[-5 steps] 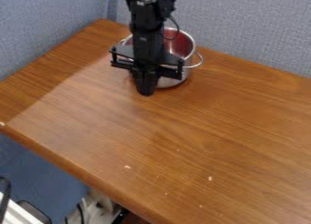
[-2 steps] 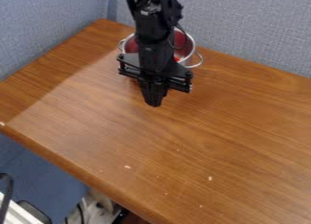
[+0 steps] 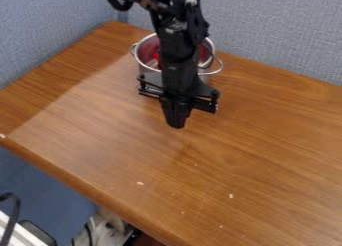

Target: Move the red object from the metal pot to the table

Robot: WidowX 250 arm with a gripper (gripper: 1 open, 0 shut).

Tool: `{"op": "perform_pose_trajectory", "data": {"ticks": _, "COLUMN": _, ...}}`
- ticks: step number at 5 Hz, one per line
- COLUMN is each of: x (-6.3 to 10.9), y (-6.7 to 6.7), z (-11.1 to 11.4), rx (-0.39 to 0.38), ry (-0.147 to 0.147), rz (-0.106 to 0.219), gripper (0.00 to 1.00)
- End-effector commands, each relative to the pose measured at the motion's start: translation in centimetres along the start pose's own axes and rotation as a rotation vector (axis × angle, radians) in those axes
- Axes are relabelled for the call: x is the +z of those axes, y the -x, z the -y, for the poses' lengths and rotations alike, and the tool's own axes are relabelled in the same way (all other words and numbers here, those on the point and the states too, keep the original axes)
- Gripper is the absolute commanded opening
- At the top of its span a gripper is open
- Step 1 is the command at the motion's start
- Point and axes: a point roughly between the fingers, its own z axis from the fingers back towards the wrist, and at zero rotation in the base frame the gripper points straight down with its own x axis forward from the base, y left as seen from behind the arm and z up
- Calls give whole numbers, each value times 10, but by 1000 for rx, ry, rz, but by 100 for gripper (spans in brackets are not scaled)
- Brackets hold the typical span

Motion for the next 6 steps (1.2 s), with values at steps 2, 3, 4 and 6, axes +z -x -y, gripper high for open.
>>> {"op": "perform_pose_trajectory", "data": {"ticks": 2, "x": 17, "y": -7, "z": -1, "rx": -15, "ry": 8, "rz": 53, "gripper": 0}}
{"op": "perform_pose_trajectory", "data": {"ticks": 3, "x": 20, "y": -8, "z": -5, "rx": -34, "ry": 12, "rz": 53, "gripper": 0}}
{"op": "perform_pose_trajectory", "data": {"ticks": 4, "x": 23, "y": -14, "z": -10, "rx": -50, "ry": 20, "rz": 56, "gripper": 0}}
{"op": "perform_pose_trajectory", "data": {"ticks": 6, "x": 58, "y": -6, "z": 17, "rx": -159, "ry": 79, "rz": 83, "gripper": 0}}
